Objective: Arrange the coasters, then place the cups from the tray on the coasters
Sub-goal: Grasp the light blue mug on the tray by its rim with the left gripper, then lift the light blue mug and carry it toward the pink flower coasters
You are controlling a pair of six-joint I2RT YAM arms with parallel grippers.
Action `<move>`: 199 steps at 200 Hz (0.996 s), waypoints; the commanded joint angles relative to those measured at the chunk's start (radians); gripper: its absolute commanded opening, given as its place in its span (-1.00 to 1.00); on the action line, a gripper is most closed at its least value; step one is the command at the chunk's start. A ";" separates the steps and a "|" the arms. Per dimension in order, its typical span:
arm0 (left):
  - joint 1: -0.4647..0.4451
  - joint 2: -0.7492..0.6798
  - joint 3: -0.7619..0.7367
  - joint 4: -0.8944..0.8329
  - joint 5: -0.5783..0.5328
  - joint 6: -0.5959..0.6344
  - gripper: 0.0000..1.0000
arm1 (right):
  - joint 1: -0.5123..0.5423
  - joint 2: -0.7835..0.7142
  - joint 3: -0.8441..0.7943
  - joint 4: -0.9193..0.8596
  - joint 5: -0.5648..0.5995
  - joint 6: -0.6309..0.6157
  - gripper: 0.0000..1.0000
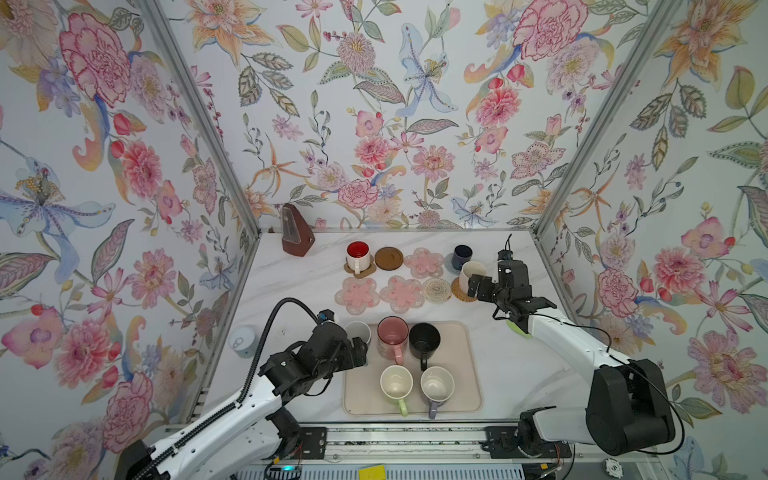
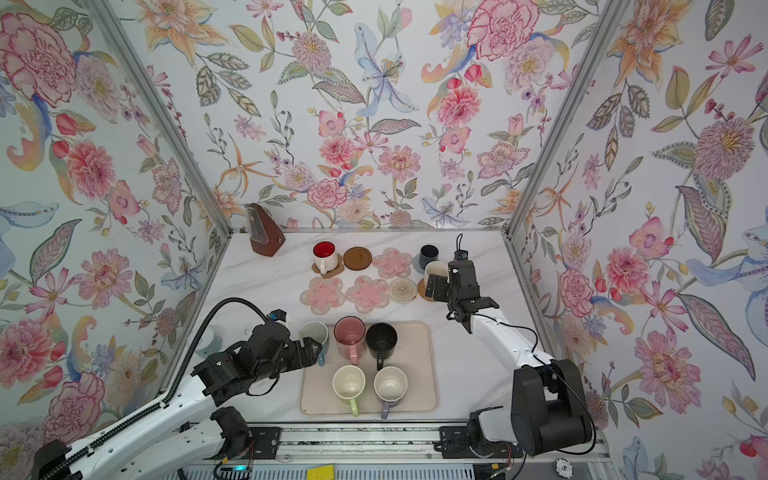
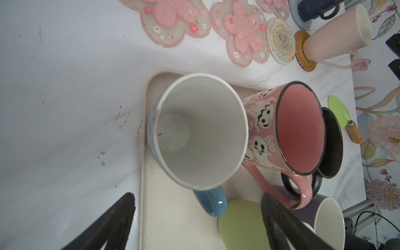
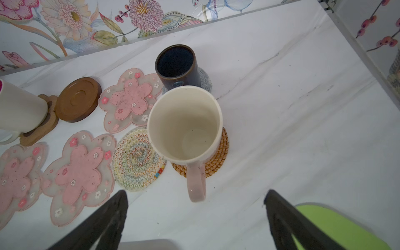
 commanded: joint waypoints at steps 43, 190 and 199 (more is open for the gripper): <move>-0.072 0.135 0.068 -0.032 0.002 -0.010 0.76 | -0.003 0.015 0.023 0.016 0.006 0.014 0.99; -0.076 0.307 0.109 -0.048 -0.074 0.020 0.19 | -0.003 0.017 0.018 0.010 0.009 0.018 0.98; -0.076 0.319 0.113 -0.042 -0.075 0.024 0.17 | -0.003 0.017 0.019 0.010 0.008 0.018 0.98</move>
